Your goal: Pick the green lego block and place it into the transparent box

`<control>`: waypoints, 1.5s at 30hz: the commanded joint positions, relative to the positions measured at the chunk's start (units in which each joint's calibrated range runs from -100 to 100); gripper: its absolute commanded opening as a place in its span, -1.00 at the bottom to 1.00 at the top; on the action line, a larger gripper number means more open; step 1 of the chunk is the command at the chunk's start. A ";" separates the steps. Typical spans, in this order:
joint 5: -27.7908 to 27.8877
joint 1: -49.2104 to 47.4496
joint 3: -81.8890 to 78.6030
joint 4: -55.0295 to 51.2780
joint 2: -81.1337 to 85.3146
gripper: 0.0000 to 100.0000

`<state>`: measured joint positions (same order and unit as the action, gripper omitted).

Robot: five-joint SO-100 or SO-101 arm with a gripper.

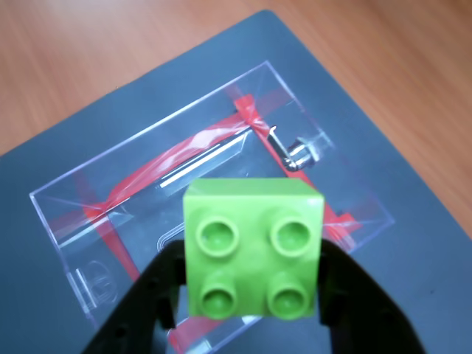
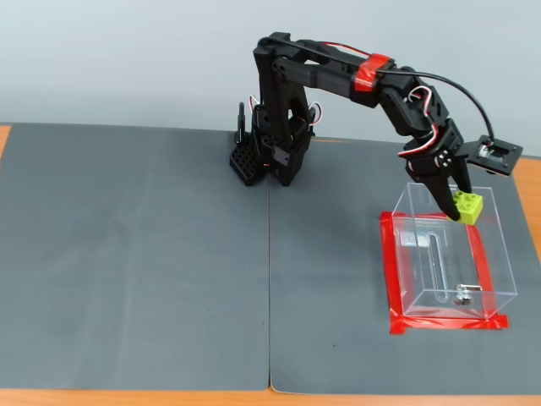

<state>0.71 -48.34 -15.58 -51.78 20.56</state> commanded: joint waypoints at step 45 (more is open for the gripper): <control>0.31 9.89 9.84 2.99 0.93 -0.96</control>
<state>0.81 -41.41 -8.04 -48.83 15.80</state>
